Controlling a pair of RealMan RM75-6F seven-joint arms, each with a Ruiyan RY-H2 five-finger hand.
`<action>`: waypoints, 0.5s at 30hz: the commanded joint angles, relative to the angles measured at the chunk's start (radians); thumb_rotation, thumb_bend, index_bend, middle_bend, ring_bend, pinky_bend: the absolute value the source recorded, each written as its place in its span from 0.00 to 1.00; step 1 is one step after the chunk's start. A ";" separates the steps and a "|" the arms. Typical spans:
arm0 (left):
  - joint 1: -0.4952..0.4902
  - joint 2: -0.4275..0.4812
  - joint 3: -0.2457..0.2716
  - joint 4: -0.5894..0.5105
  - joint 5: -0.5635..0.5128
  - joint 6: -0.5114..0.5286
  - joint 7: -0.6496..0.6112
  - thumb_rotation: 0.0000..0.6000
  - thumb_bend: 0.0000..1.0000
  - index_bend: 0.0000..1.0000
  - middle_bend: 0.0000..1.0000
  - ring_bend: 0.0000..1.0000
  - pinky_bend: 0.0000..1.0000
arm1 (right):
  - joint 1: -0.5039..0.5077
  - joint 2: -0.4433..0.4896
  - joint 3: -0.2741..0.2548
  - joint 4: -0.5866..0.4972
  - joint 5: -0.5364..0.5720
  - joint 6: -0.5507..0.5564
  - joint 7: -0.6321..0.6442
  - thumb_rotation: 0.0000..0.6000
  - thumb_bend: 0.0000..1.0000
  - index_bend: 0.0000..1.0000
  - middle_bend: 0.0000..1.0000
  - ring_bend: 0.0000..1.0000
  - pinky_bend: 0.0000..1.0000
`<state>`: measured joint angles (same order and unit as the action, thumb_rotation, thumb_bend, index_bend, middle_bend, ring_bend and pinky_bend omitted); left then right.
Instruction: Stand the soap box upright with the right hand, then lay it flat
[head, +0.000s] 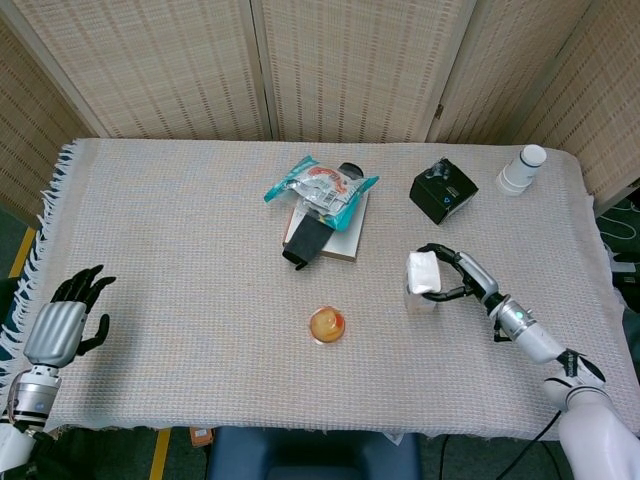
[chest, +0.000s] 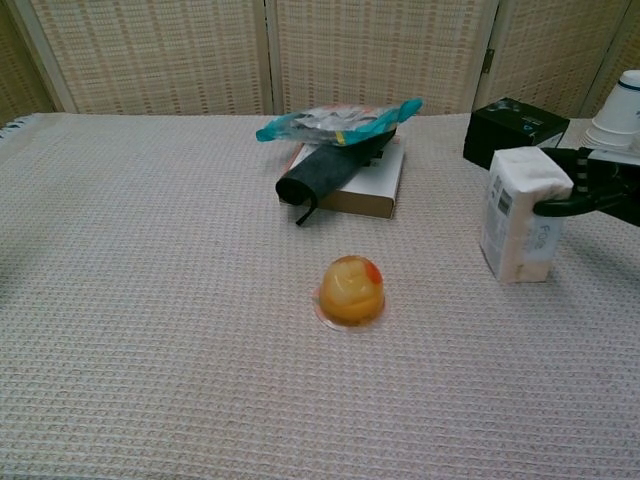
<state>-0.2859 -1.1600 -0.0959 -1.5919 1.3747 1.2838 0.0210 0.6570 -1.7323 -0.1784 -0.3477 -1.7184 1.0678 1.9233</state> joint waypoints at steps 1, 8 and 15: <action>0.000 0.000 0.000 0.000 0.002 0.002 0.000 1.00 0.54 0.16 0.00 0.00 0.11 | 0.003 0.009 0.000 -0.007 -0.001 0.011 0.006 1.00 0.02 0.01 0.11 0.00 0.00; 0.000 0.001 0.001 -0.003 0.004 0.000 -0.001 1.00 0.54 0.16 0.00 0.00 0.11 | 0.007 0.057 -0.019 -0.038 -0.018 0.038 0.013 1.00 0.00 0.00 0.01 0.00 0.00; 0.001 0.005 0.001 -0.011 0.004 0.003 -0.002 1.00 0.54 0.16 0.00 0.00 0.11 | -0.003 0.150 -0.017 -0.123 -0.016 0.094 -0.065 1.00 0.00 0.00 0.00 0.00 0.00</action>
<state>-0.2847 -1.1547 -0.0953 -1.6030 1.3785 1.2867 0.0194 0.6589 -1.6054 -0.1988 -0.4445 -1.7365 1.1401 1.8839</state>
